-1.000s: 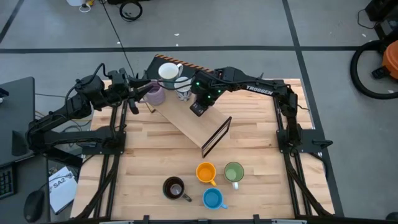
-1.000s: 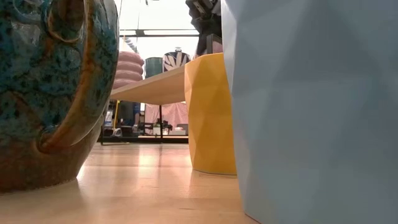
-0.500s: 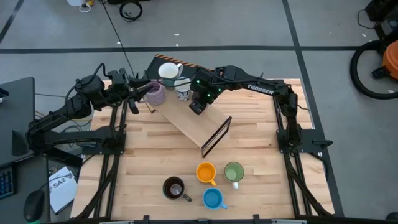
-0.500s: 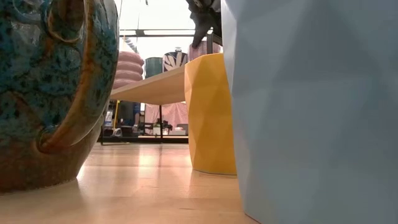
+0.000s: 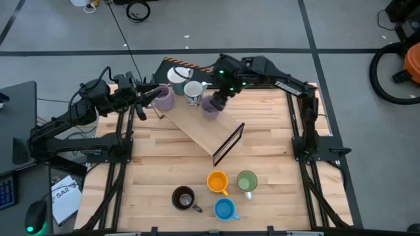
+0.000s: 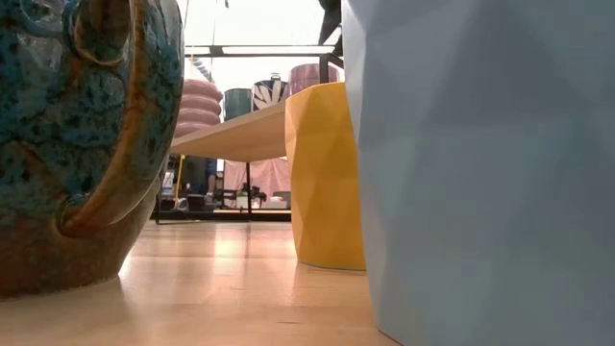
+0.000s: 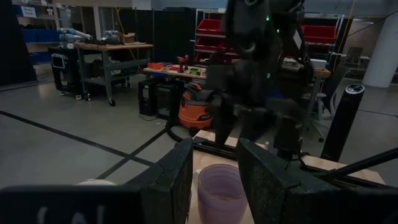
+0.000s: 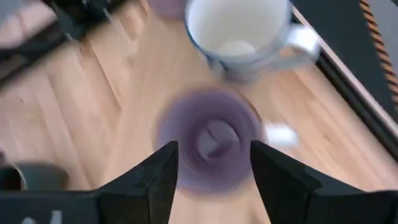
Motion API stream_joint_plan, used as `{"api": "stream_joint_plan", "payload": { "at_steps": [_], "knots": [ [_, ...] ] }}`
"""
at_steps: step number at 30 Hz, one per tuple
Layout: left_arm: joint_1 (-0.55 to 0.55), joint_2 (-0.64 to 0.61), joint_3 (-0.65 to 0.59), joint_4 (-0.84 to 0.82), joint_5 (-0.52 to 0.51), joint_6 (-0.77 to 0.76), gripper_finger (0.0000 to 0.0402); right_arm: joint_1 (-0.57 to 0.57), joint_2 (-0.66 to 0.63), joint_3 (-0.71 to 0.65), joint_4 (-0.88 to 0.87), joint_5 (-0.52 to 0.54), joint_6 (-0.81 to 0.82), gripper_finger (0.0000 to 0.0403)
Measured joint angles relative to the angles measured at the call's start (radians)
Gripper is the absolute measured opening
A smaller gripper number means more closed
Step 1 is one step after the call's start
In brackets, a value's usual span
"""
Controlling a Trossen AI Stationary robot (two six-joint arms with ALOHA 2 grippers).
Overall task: Place coffee mugs
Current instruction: Put the purple patterned mug on the shelf
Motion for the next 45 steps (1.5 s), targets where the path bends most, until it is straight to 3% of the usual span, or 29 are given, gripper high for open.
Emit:
{"api": "stream_joint_plan", "payload": {
  "at_steps": [6, 12, 20, 26, 31, 45],
  "knots": [
    [0.0, 0.0, 0.0, -0.001, 0.0, 0.001, 0.0133, 0.034, -0.059, -0.025, -0.138, 0.17, -0.042, 0.0238],
    [0.0, 0.0, 0.0, -0.002, 0.0, 0.009, 0.0133, 0.088, -0.112, -0.15, -0.047, 0.192, -0.041, 0.0276],
    [0.0, 0.0, 0.0, -0.007, 0.0, 0.011, 0.0133, 0.126, -0.2, -0.545, 0.239, 0.205, 0.087, 0.0311],
    [0.0, 0.0, 0.0, -0.01, 0.0, 0.001, 0.0133, 0.146, -0.22, -0.708, 0.455, 0.268, 0.184, 0.0316],
    [0.0, -0.001, 0.0, -0.011, 0.0, -0.006, 0.0133, 0.146, -0.22, -0.768, 0.538, 0.323, 0.24, 0.0313],
    [0.0, -0.002, 0.0, -0.011, 0.0, -0.008, 0.0133, 0.116, -0.218, -0.772, 0.592, 0.336, 0.21, 0.0311]
  ]
}}
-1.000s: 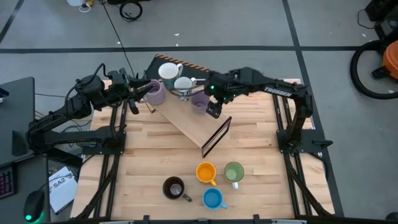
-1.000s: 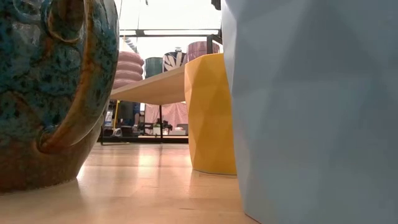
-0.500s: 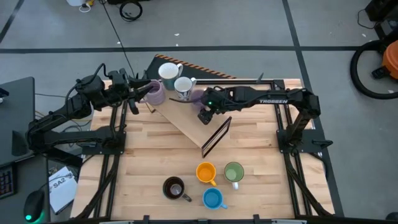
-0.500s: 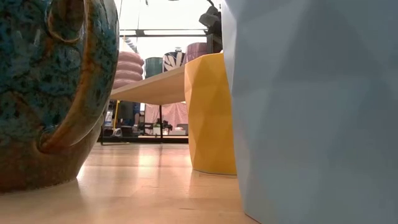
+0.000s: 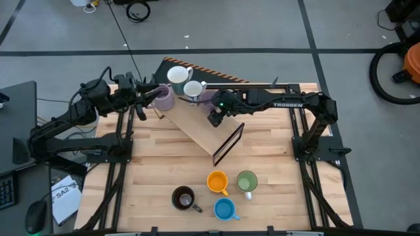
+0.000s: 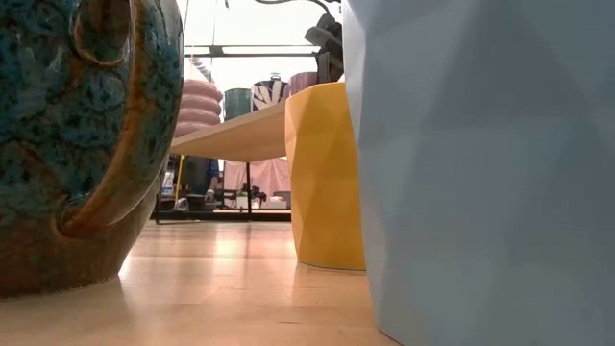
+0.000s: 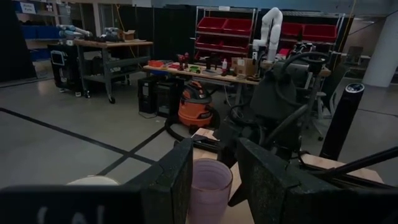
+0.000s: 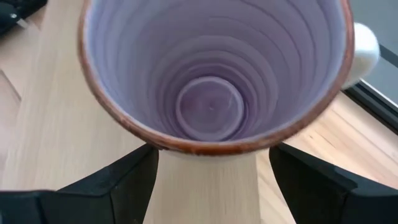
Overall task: Place coffee mugs
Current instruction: Put the purple patterned mug on the shelf, then put the green patterned mug on the shelf
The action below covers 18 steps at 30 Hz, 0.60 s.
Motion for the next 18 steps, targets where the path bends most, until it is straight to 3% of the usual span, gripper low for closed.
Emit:
{"api": "stream_joint_plan", "payload": {
  "at_steps": [18],
  "knots": [
    [0.0, 0.0, 0.0, -0.003, 0.0, -0.019, 0.0133, 0.005, -0.028, 0.001, -0.008, -0.059, -0.018, 0.0311]
  ]
}}
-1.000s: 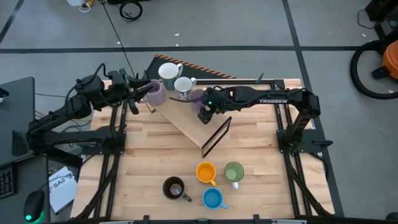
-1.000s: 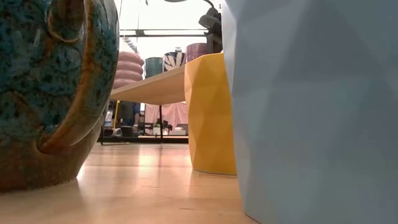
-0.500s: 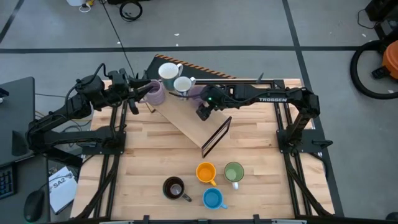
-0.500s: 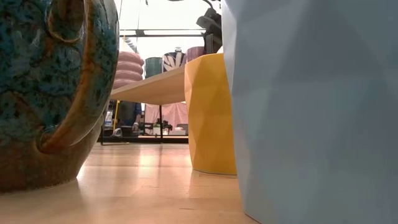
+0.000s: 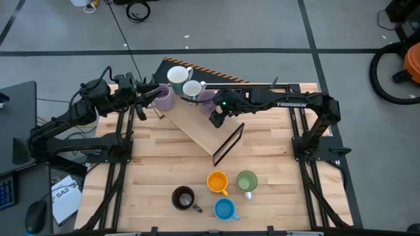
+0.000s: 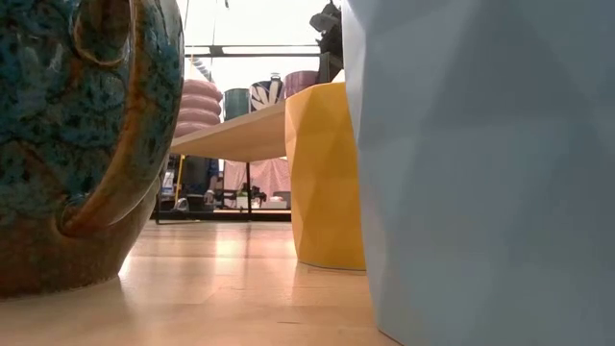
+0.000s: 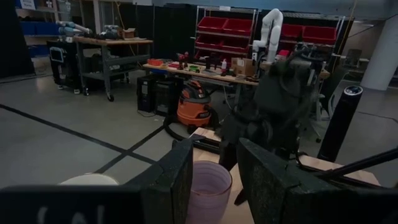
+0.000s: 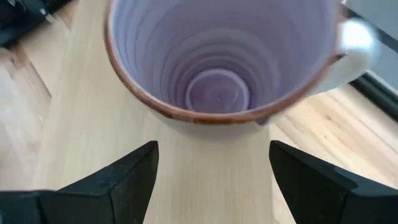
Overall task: Place coffee mugs
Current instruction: Put the green patterned mug on the shelf
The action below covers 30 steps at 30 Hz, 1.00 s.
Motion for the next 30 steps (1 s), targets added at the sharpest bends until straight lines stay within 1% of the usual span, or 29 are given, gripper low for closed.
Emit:
{"api": "stream_joint_plan", "payload": {
  "at_steps": [5, 8, 10, 13, 15, 17, 19, 21, 24, 27, 30],
  "knots": [
    [0.0, 0.001, 0.0, -0.01, 0.0, 0.0, 0.0133, 0.0, -0.045, 0.001, -0.041, -0.003, -0.029, 0.0311],
    [0.0, 0.001, 0.0, -0.025, 0.0, 0.0, 0.0133, 0.0, -0.077, 0.001, -0.062, -0.043, -0.047, 0.0311],
    [0.0, 0.001, 0.0, -0.06, 0.006, -0.001, 0.0133, 0.0, -0.095, 0.001, -0.089, -0.091, -0.047, 0.0311],
    [-0.003, 0.002, 0.0, -0.152, 0.085, -0.013, 0.0133, 0.008, -0.128, 0.001, -0.151, -0.138, -0.028, 0.0311],
    [-0.021, 0.011, 0.0, -0.224, 0.149, -0.042, 0.0133, 0.013, -0.16, 0.001, -0.197, -0.138, -0.028, 0.0311],
    [-0.055, 0.017, 0.0, -0.276, 0.196, -0.097, 0.0133, 0.014, -0.189, 0.001, -0.237, -0.119, -0.06, 0.0311],
    [-0.101, 0.024, 0.0, -0.313, 0.212, -0.146, 0.0133, 0.013, -0.216, 0.001, -0.251, -0.084, -0.101, 0.0311],
    [-0.163, 0.033, 0.0, -0.33, 0.214, -0.189, 0.0133, 0.005, -0.246, 0.001, -0.255, -0.044, -0.138, 0.0311],
    [-0.249, 0.066, 0.0, -0.348, 0.196, -0.257, 0.0133, -0.007, -0.283, 0.001, -0.257, -0.016, -0.159, 0.0311],
    [-0.336, 0.116, 0.0, -0.35, 0.178, -0.389, 0.0133, -0.005, -0.32, 0.001, -0.276, -0.019, -0.147, 0.0311],
    [-0.435, 0.185, 0.0, -0.349, 0.17, -0.545, 0.0133, 0.028, -0.354, 0.001, -0.334, -0.021, -0.126, 0.0311]
  ]
}}
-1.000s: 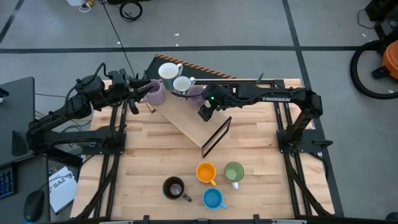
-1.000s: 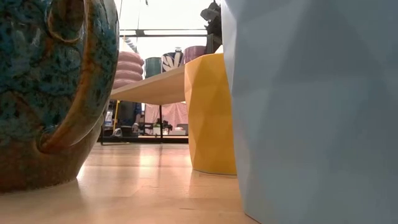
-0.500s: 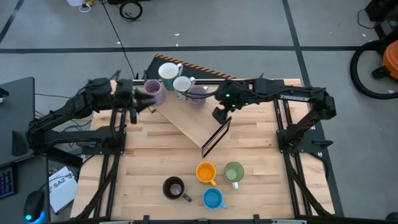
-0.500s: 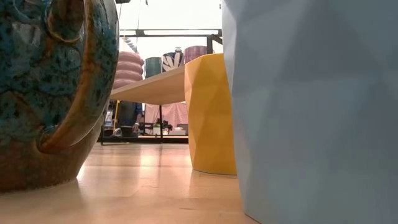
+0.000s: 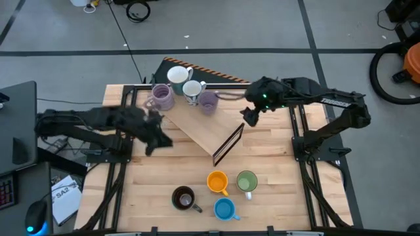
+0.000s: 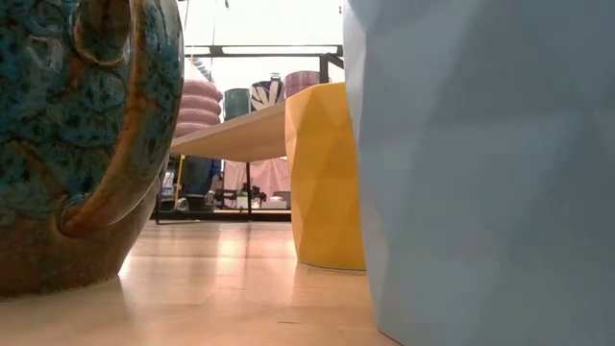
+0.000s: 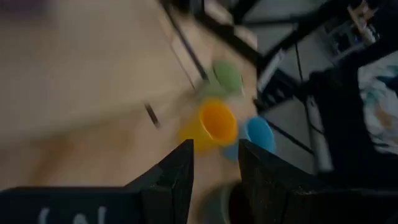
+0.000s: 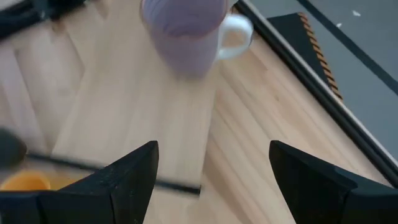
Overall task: Place coffee mugs
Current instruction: Put the green patterned mug on the shelf
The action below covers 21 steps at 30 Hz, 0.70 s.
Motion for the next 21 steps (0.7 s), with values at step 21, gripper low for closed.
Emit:
{"api": "stream_joint_plan", "payload": {
  "at_steps": [21],
  "knots": [
    [-0.451, 0.535, 0.08, 0.18, -0.116, -0.993, 0.0122, 0.263, -0.042, 0.0, -0.093, 0.137, 0.007, 0.0311]
  ]
}}
